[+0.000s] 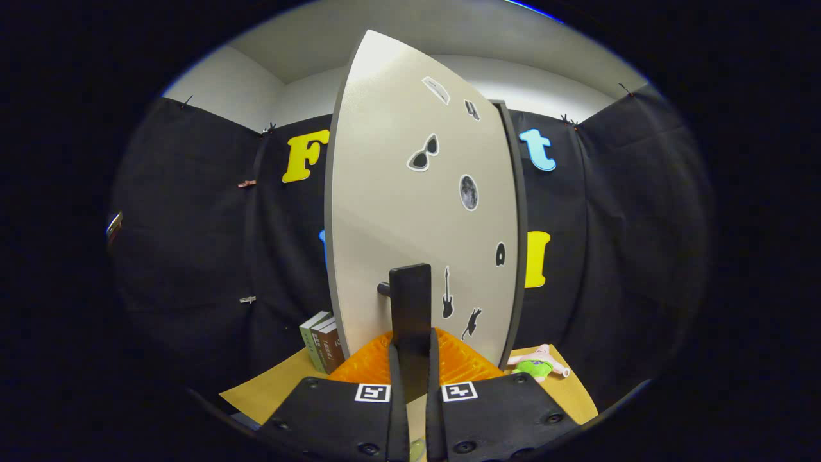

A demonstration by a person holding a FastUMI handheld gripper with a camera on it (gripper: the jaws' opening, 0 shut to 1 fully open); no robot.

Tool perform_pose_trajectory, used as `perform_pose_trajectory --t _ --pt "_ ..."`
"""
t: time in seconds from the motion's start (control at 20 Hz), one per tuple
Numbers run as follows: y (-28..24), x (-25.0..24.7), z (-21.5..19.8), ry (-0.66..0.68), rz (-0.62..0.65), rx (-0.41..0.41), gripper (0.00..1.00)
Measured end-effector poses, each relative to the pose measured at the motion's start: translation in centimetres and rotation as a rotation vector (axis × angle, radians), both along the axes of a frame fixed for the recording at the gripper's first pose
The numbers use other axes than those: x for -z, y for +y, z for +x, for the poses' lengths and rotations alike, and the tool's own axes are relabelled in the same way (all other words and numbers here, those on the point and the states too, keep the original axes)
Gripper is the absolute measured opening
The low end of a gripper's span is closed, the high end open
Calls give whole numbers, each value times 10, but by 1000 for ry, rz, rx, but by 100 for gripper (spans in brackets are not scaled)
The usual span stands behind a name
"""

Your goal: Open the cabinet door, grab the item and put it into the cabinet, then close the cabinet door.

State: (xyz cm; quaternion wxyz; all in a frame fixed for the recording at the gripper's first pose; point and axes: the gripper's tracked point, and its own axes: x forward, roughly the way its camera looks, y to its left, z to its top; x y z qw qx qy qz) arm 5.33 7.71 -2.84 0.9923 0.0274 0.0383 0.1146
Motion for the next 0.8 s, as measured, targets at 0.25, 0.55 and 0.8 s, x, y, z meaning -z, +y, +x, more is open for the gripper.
perform_pose_trajectory --t 0.25,0.55,0.8 --pt "-30 -2 -2 -16 -10 91 13" --pt "-65 -17 -2 -85 -3 177 12" --pt "-96 -20 -1 -105 -24 267 10"
